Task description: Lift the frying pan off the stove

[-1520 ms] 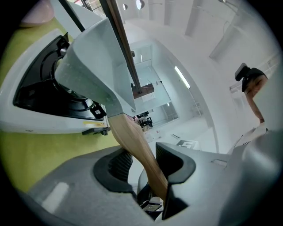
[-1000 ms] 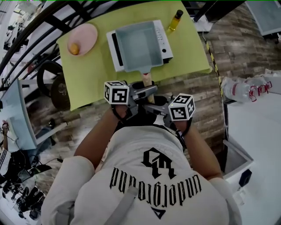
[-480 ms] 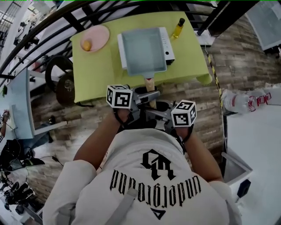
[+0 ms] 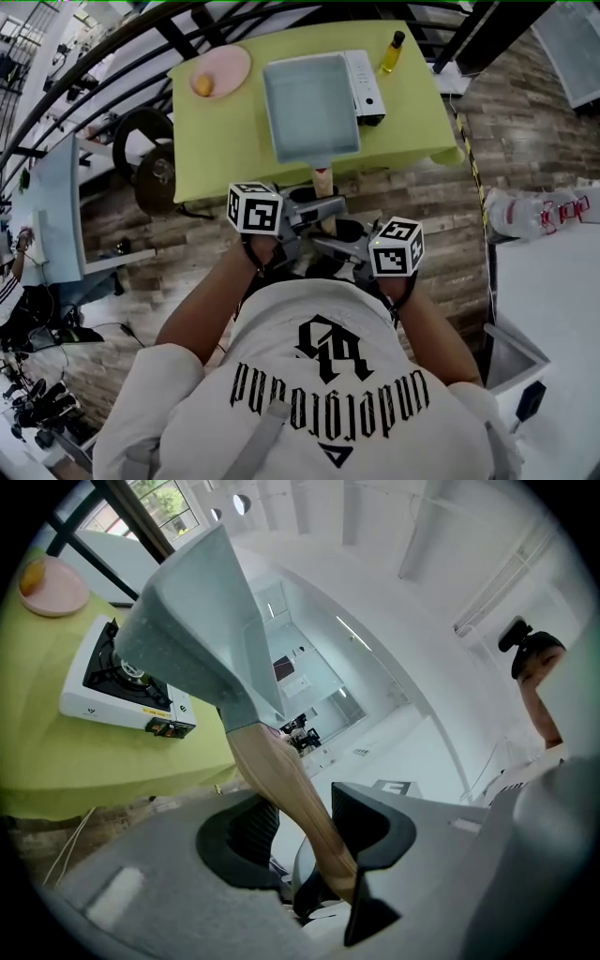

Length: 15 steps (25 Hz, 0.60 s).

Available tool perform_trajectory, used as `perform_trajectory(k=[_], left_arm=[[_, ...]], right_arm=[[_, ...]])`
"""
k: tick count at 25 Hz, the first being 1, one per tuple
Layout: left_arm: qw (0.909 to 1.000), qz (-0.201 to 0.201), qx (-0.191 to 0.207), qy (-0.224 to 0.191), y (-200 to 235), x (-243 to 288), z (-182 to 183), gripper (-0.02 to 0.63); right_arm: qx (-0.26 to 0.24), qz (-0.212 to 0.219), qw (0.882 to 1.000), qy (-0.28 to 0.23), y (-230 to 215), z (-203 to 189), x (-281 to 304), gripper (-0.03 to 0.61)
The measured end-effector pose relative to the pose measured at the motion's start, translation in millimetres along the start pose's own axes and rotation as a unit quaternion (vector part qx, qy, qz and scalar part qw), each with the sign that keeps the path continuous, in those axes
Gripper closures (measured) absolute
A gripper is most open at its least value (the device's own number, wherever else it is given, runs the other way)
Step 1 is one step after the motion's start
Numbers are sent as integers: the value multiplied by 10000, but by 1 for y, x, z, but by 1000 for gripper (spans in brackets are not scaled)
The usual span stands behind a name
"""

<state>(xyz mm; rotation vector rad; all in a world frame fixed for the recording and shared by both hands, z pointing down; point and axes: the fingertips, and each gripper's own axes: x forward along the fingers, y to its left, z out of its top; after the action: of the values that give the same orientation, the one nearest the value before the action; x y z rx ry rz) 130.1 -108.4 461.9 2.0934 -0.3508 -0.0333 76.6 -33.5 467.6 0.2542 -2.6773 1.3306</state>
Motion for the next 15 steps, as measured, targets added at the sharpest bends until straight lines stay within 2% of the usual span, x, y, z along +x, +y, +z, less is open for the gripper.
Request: perform_trajectory(k=[8, 15], left_arm=[[9998, -71, 97, 127, -22, -27, -19, 423], [9995, -232, 134, 179, -42, -71, -41, 423]], right_arm=[[-60, -8, 9999, -91, 32, -18, 14, 405], [-70, -34, 9998, -178, 69, -40, 45, 405]])
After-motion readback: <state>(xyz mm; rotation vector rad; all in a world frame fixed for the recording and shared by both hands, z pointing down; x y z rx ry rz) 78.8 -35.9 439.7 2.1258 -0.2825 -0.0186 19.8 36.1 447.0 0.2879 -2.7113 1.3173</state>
